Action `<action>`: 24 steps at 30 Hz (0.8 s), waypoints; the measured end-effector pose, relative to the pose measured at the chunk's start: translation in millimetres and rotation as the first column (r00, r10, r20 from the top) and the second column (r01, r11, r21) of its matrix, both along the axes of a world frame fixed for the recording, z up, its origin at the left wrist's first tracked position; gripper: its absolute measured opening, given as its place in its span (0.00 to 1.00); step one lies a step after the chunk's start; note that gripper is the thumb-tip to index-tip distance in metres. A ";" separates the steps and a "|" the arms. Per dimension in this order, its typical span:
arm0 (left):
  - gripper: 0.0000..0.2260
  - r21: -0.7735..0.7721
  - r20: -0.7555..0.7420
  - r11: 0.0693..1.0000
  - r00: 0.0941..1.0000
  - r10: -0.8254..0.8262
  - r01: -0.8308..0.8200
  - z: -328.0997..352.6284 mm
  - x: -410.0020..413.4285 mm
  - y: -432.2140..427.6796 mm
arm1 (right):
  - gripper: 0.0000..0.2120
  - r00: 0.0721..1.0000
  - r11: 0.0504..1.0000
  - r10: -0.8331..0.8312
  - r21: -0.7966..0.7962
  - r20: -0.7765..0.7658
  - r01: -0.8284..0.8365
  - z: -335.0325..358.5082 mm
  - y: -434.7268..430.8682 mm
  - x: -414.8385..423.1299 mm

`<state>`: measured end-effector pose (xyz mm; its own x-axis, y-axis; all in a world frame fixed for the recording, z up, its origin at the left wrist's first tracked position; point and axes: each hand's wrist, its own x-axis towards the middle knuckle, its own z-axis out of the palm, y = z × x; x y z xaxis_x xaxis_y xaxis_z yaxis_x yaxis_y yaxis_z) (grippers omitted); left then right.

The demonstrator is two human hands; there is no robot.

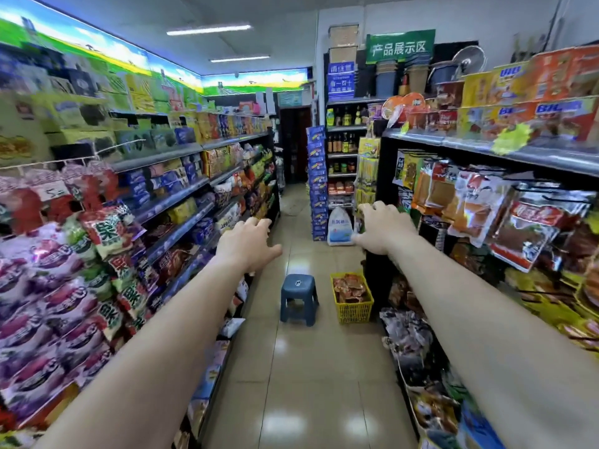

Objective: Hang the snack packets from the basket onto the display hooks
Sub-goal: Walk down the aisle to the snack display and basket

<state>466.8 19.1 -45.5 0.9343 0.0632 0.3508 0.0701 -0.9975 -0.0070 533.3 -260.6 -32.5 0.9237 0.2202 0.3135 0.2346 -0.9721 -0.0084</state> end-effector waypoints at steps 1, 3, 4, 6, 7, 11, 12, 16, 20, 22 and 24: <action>0.34 0.003 -0.002 1.000 1.000 0.005 -0.005 -3.8 23.0 4.3 | 0.38 1.000 1.000 0.010 -0.002 -0.004 -0.010 -2.3 5.7 23.5; 0.34 0.019 -0.005 1.000 1.000 0.011 -0.010 -14.4 70.8 15.8 | 0.38 1.000 1.000 0.028 -0.009 0.001 -0.028 -10.8 19.5 72.1; 0.35 0.037 -0.008 0.999 1.000 0.010 -0.010 -18.8 89.5 20.7 | 0.38 0.999 0.999 0.035 -0.019 0.009 -0.035 -14.8 24.5 90.5; 0.35 0.056 -0.015 0.998 1.000 0.008 -0.007 -28.3 141.0 37.7 | 0.37 0.999 0.999 0.039 -0.035 0.015 -0.039 -24.9 41.9 141.5; 0.35 0.052 -0.013 0.999 1.000 0.008 -0.007 -31.5 169.8 48.8 | 0.37 0.999 0.998 0.039 -0.044 0.010 -0.038 -29.0 52.4 169.8; 0.35 0.000 -0.019 1.000 1.000 0.000 0.000 -24.9 288.4 94.8 | 0.38 0.999 0.998 0.029 -0.052 -0.016 -0.029 -28.3 93.3 282.3; 0.35 -0.015 -0.019 1.000 1.000 -0.004 0.004 -20.7 316.6 104.5 | 0.38 1.000 0.999 0.023 -0.034 -0.016 -0.023 -25.3 101.3 309.2; 0.35 -0.022 -0.014 0.999 1.000 -0.023 0.023 -9.7 423.5 129.1 | 0.37 1.000 1.000 -0.001 0.019 -0.014 0.002 -16.5 125.5 413.7; 0.33 -0.023 -0.063 0.998 0.997 -0.054 0.053 -16.6 524.7 132.5 | 0.33 1.000 1.000 -0.020 0.015 -0.013 0.020 -27.3 135.5 517.2; 0.31 -0.017 -0.069 0.998 0.995 -0.068 0.067 -24.4 576.6 132.4 | 0.32 1.000 0.999 -0.031 0.013 -0.002 0.031 -36.3 136.3 571.0; 0.31 -0.001 -0.074 0.997 0.995 -0.074 0.074 -32.9 631.4 132.8 | 0.34 0.999 0.999 -0.032 0.011 -0.006 0.032 -46.5 135.8 627.6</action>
